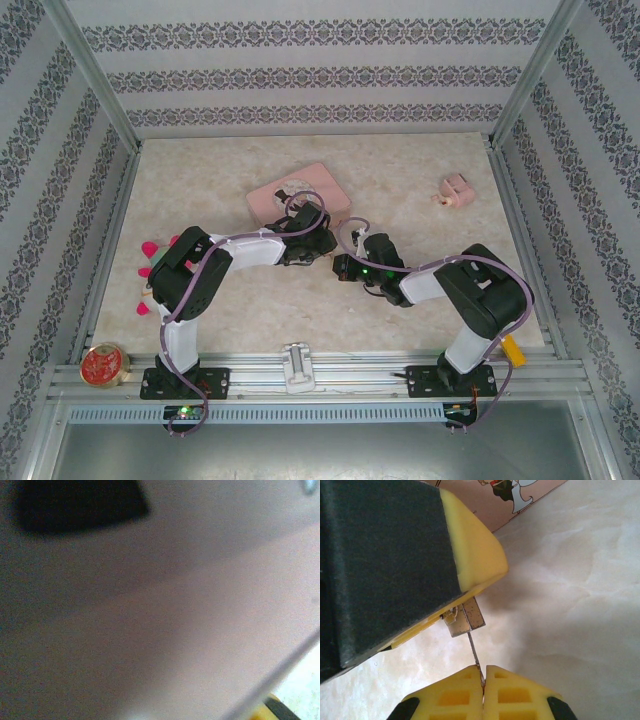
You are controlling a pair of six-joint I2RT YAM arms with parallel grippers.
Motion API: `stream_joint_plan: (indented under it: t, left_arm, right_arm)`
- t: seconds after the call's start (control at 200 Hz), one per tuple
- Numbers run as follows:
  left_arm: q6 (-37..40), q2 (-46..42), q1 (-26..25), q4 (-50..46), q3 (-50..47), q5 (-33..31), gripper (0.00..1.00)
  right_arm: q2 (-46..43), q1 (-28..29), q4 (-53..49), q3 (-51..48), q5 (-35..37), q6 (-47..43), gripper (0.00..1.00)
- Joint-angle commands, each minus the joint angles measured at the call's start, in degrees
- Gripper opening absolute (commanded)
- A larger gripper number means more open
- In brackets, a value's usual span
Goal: Unlock the padlock with the key
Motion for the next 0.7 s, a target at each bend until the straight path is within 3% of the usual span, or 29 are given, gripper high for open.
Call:
stream_joint_plan:
  t: [0.0, 0.695]
  left_arm:
    - [-2.7, 1.1, -0.2, 0.7, -1.5, 6.5, 0.2]
    - [-3.0, 1.1, -0.2, 1.0, -1.4, 7.3, 0.2]
  right_arm:
    - [-1.5, -0.7, 4.1, 2.0, 0.3, 0.9, 0.0]
    - [-0.1, -1.4, 3.6, 4.5, -3.4, 3.3, 0.0]
